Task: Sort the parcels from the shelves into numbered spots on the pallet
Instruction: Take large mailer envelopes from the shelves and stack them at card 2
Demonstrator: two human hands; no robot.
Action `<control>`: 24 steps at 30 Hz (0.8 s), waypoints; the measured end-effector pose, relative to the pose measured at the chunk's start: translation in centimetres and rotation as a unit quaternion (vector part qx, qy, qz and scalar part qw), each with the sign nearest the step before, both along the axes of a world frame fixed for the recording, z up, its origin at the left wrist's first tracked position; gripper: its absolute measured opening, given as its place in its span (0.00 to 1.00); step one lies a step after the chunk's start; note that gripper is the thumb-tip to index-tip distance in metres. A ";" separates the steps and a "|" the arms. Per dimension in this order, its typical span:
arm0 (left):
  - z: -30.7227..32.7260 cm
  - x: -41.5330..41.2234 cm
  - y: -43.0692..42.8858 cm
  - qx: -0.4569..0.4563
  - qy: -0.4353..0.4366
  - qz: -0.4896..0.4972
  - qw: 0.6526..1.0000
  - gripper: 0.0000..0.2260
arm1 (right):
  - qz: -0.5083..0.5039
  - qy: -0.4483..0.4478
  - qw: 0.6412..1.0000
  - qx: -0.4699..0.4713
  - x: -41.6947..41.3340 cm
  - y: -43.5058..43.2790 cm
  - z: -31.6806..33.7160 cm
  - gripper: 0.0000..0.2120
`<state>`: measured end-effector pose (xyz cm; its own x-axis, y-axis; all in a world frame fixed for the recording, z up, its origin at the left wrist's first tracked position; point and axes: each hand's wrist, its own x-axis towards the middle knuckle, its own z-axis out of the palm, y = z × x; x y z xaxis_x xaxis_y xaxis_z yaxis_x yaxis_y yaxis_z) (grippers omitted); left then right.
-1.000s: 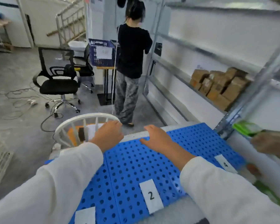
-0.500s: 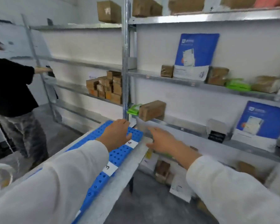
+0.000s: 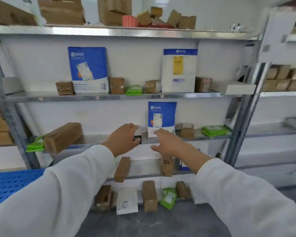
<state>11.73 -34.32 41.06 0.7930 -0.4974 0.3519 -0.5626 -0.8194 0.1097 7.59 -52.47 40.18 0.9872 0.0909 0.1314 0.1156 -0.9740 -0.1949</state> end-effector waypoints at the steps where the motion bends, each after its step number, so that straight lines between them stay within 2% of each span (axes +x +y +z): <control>1: 0.0 0.0 -1.5 -0.001 -0.001 -0.015 1.000 0.22 | -0.016 -0.002 1.000 -0.001 -0.4 -1.2 0.0 0.30; 4: 0.3 0.4 -5.3 -0.003 0.001 -0.058 0.998 0.19 | -0.057 -0.008 0.998 -0.005 -1.3 -4.5 0.2 0.30; 14: 0.9 3.4 -13.2 -0.003 0.000 -0.138 0.990 0.22 | -0.130 -0.008 0.991 -0.003 -1.4 -11.8 1.5 0.29; 24: -0.8 9.7 -17.0 -0.007 0.036 -0.136 0.990 0.20 | -0.141 0.016 0.990 -0.012 4.2 -16.3 1.0 0.33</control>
<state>21.41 -51.37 40.29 0.6534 -0.6917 0.3078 -0.7528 -0.6367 0.1673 11.77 -68.76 41.22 0.9774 -0.1857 0.1007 -0.1668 -0.9710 -0.1714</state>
